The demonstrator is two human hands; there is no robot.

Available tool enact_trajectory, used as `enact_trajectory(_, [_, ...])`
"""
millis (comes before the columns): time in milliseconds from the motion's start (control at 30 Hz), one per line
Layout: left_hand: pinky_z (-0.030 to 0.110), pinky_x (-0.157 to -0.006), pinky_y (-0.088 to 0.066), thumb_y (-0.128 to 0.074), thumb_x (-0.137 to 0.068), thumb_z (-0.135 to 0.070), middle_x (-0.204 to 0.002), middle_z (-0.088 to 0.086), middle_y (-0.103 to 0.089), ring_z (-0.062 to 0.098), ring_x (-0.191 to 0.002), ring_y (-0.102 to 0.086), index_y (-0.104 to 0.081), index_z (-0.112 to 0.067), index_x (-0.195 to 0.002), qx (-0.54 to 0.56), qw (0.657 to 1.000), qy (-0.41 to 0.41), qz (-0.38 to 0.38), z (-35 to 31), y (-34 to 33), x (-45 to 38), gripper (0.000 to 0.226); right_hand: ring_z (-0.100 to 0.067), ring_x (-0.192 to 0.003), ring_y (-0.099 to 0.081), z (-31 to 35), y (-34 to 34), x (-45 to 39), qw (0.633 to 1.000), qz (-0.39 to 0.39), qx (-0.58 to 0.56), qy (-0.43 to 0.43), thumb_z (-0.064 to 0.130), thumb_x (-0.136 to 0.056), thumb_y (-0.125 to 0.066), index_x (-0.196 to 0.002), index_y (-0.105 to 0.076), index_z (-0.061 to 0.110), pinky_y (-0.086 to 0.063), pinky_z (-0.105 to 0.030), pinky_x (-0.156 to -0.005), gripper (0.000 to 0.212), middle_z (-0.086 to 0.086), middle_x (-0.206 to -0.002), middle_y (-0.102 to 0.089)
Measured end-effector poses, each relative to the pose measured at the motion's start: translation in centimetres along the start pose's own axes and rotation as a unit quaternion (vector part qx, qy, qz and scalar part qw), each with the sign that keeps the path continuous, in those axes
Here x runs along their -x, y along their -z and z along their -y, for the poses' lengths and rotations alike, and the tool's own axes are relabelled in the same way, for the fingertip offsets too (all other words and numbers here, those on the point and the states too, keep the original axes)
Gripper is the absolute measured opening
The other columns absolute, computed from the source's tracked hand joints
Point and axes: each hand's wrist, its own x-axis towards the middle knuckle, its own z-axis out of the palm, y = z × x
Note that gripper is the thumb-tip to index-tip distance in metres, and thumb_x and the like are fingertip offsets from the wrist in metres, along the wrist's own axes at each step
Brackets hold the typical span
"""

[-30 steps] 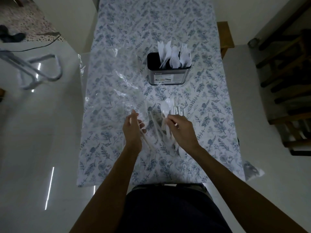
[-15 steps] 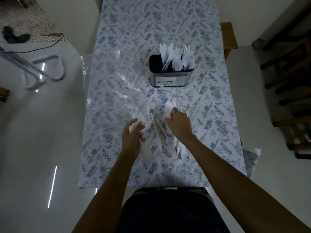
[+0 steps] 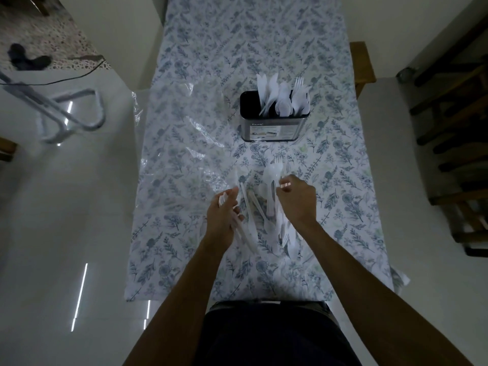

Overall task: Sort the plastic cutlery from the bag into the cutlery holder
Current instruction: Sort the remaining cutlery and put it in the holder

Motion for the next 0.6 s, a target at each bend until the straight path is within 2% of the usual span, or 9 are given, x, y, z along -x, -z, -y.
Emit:
enact_trajectory(67, [0.028, -0.054, -0.051, -0.069, -0.098, -0.028, -0.07, 0.004, -0.057, 0.016, -0.061, -0.055, -0.064, -0.006, -0.113, 0.014, 1.0, -0.001, 0.015, 0.2, -0.8, -0.2, 0.027, 0.005, -0.069, -0.068, 0.7, 1.4, 2.1, 0.996, 0.038, -0.077, 0.036, 0.018, -0.091, -0.074, -0.107, -0.078, 0.017, -0.055, -0.01, -0.07, 0.016, 0.004, -0.093, -0.078])
enact_trajectory(167, [0.037, -0.07, -0.058, -0.06, -0.103, -0.034, -0.089, 0.013, -0.068, 0.024, -0.078, -0.068, -0.063, 0.001, -0.122, 0.034, 0.998, 0.014, 0.041, 0.6, -1.9, -0.4, 0.04, 0.004, -0.068, -0.07, 1.7, 2.0, 5.4, 0.973, 0.172, -0.15, 0.044, 0.013, -0.091, -0.075, -0.11, -0.079, 0.017, -0.057, -0.014, -0.07, 0.019, 0.01, -0.092, -0.077])
enact_trajectory(200, [0.038, -0.073, -0.059, -0.055, -0.105, -0.035, -0.091, 0.013, -0.068, 0.023, -0.079, -0.069, -0.062, 0.001, -0.119, 0.046, 0.998, 0.033, 0.04, 0.6, -2.3, -0.6, 0.039, 0.001, -0.069, -0.072, 1.7, 1.6, 6.0, 0.971, 0.184, -0.149, 0.044, 0.014, -0.091, -0.075, -0.109, -0.08, 0.018, -0.058, -0.016, -0.07, 0.019, 0.008, -0.092, -0.078])
enact_trajectory(267, [0.035, -0.069, -0.056, -0.049, -0.106, -0.037, -0.083, 0.011, -0.061, 0.02, -0.072, -0.064, -0.062, -0.004, -0.1, 0.077, 0.994, 0.066, 0.045, 0.6, -2.6, -0.6, 0.037, 0.001, -0.074, -0.072, 1.6, 1.0, 6.2, 0.972, 0.189, -0.128, 0.05, 0.017, -0.09, -0.076, -0.107, -0.081, 0.018, -0.058, -0.016, -0.074, 0.018, 0.006, -0.095, -0.08])
enact_trajectory(333, [0.036, -0.07, -0.051, -0.053, -0.104, -0.043, -0.079, 0.013, -0.056, 0.024, -0.071, -0.058, -0.063, -0.009, -0.089, 0.066, 0.995, 0.041, 0.059, 1.0, -2.1, -0.5, 0.038, 0.002, -0.073, -0.071, 1.5, 0.8, 5.5, 0.968, 0.216, -0.116, 0.062, 0.02, -0.09, -0.076, -0.104, -0.082, 0.019, -0.059, -0.016, -0.075, 0.015, 0.005, -0.095, -0.08])
enact_trajectory(400, [0.04, -0.071, -0.053, -0.062, -0.101, -0.041, -0.077, 0.01, -0.062, 0.024, -0.07, -0.061, -0.064, -0.011, -0.096, -0.01, 1.0, -0.01, 0.013, 1.4, -0.8, -0.7, 0.031, -0.001, -0.066, -0.07, 1.6, 0.7, 4.3, 0.973, 0.204, -0.087, 0.069, 0.022, -0.093, -0.072, -0.101, -0.08, 0.017, -0.062, -0.024, -0.073, 0.013, 0.004, -0.089, -0.079])
enact_trajectory(500, [0.034, -0.06, -0.054, -0.069, -0.098, -0.034, -0.076, 0.002, -0.059, 0.014, -0.061, -0.059, -0.063, -0.018, -0.106, -0.029, 0.998, -0.03, -0.043, 0.9, 0.0, -0.9, 0.019, -0.019, -0.072, -0.071, 1.0, -0.7, 1.2, 0.993, 0.108, 0.018, 0.038, 0.022, -0.094, -0.067, -0.099, -0.069, 0.01, -0.062, -0.037, -0.074, 0.013, -0.008, -0.088, -0.076])
enact_trajectory(600, [0.028, -0.05, -0.049, -0.068, -0.099, -0.032, -0.082, 0.003, -0.056, 0.011, -0.059, -0.057, -0.063, -0.017, -0.107, -0.022, 0.999, -0.023, -0.032, 0.0, 0.3, -0.6, 0.018, -0.035, -0.091, -0.069, 0.8, -3.0, -0.1, 0.973, 0.136, 0.183, 0.035, 0.031, -0.097, -0.062, -0.12, -0.056, 0.006, -0.059, -0.04, -0.078, 0.034, -0.019, -0.1, -0.069])
